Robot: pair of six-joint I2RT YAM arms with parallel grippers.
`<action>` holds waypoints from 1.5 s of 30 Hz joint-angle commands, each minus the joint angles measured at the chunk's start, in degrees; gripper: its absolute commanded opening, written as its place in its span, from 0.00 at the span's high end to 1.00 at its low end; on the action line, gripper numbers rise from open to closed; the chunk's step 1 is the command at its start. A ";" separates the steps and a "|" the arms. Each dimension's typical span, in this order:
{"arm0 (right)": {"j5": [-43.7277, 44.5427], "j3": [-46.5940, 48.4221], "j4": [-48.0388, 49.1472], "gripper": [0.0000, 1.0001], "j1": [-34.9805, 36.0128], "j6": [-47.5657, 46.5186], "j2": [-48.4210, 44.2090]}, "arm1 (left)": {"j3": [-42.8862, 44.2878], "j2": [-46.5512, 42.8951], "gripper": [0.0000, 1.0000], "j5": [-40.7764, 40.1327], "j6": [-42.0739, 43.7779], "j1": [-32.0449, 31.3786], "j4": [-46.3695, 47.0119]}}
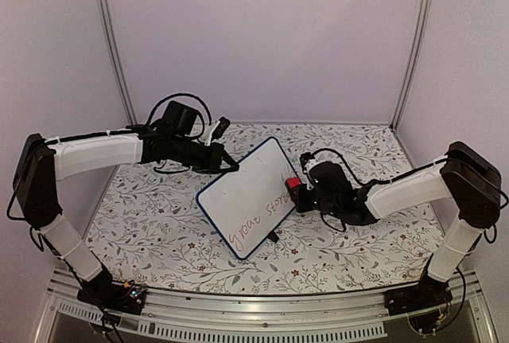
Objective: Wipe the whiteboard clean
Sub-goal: Erase the whiteboard on the whiteboard stand.
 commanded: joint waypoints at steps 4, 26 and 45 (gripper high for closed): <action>0.15 7.23 -1.42 0.78 0.76 -3.36 1.02 | 0.28 0.27 1.00 3.33 1.77 -1.87 0.91; -0.85 -0.18 -1.45 0.79 0.65 -1.46 -0.79 | 0.28 0.55 1.00 3.73 1.61 -1.91 0.94; 2.20 6.73 -2.26 0.78 -1.36 -2.61 1.66 | 0.28 0.59 1.00 3.46 1.75 -2.30 0.96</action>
